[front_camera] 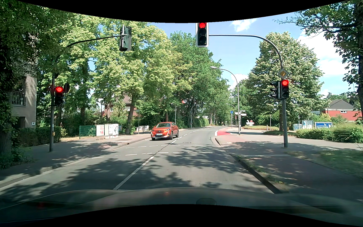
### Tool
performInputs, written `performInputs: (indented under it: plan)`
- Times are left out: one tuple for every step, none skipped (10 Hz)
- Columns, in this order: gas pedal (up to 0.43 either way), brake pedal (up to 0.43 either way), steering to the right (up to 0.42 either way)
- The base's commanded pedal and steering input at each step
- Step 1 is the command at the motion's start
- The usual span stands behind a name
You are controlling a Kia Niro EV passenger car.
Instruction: Follow the waypoints while adhering to traffic rules and regulations
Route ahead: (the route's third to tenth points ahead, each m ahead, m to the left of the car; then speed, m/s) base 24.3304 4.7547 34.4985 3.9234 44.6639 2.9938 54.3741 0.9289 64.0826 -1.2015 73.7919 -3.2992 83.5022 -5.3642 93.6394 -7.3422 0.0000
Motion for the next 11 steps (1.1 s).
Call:
performInputs:
  plan:
    - [0.000, 0.274, 0.006]
    - [0.000, 0.274, 0.006]
    - [0.000, 0.274, 0.006]
    - [0.000, 0.280, 0.006]
    - [0.000, 0.274, 0.006]
    - [0.000, 0.274, 0.006]
    - [0.000, 0.274, 0.006]
    - [0.000, 0.274, 0.006]
    - [0.000, 0.268, 0.006]
    - [0.000, 0.274, 0.006]
    - [0.000, 0.274, 0.006]
